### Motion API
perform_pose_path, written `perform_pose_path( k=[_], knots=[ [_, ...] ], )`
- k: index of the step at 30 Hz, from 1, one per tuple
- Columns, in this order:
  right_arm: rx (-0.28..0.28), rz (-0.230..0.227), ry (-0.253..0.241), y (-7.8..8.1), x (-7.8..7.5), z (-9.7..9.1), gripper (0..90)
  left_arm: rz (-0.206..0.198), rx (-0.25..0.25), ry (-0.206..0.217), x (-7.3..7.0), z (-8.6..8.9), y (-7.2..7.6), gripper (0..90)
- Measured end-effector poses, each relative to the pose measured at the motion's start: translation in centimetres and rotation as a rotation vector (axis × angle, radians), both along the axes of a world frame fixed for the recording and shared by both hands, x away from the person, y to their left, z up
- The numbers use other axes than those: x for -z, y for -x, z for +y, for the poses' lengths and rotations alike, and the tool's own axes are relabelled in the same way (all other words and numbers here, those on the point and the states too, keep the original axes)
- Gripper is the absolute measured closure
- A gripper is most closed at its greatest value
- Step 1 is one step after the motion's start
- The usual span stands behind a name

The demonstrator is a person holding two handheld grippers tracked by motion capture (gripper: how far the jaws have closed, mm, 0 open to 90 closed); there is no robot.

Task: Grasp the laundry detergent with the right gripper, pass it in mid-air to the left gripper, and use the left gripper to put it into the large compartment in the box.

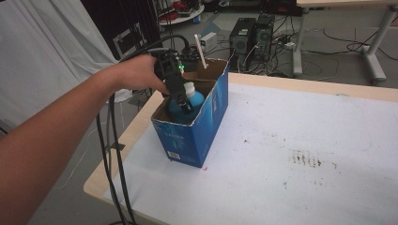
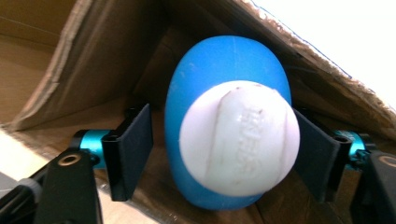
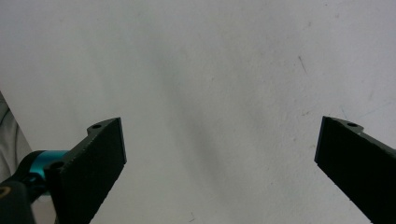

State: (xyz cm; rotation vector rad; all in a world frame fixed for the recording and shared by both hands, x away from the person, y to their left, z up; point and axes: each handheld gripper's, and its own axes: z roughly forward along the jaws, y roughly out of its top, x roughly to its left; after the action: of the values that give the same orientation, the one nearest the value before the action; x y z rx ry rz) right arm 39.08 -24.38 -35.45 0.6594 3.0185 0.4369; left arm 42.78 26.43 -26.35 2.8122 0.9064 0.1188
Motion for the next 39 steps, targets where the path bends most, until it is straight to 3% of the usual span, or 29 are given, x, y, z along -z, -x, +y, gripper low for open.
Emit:
perform_pose_path(
  k=[8,10,12,17,23,25,30,32,34,39],
  knots=[
    [0.004,-0.007,-0.004,0.2,-0.1,-0.2,1.0,-0.039,0.006,0.018,-1.5,0.2,0.6,21.8],
    [0.006,-0.006,-0.006,0.2,-0.1,-0.2,1.0,-0.068,0.007,0.021,-2.2,0.2,0.9,21.0],
    [0.005,-0.007,-0.006,0.2,-0.1,-0.3,1.0,-0.083,0.022,0.047,-2.9,0.2,1.3,20.9],
    [-0.007,-0.005,-0.004,0.3,0.0,-0.1,1.0,-0.134,-0.014,0.057,-4.5,0.2,1.9,20.9],
    [-0.006,-0.015,-0.018,0.4,-0.2,0.1,1.0,-0.144,0.003,0.088,-5.5,-0.1,2.3,20.9],
    [-0.008,-0.018,-0.018,0.4,-0.3,0.1,1.0,-0.113,0.039,0.113,-5.6,-0.4,2.4,20.9],
    [-0.001,-0.019,-0.029,0.5,-0.4,0.0,1.0,-0.107,0.081,0.117,-5.6,-1.3,2.3,18.3],
    [0.002,-0.02,-0.034,0.6,-0.6,0.0,1.0,-0.092,0.166,0.145,-5.7,-1.7,2.6,18.3],
    [0.001,-0.025,-0.041,0.6,-0.7,-0.1,1.0,-0.106,0.23,0.169,-5.8,-2.2,2.9,18.3],
    [0.013,-0.033,-0.055,0.8,-1.0,-0.4,1.0,-0.105,0.251,0.177,-5.8,-3.7,2.8,15.8]
  ],
)
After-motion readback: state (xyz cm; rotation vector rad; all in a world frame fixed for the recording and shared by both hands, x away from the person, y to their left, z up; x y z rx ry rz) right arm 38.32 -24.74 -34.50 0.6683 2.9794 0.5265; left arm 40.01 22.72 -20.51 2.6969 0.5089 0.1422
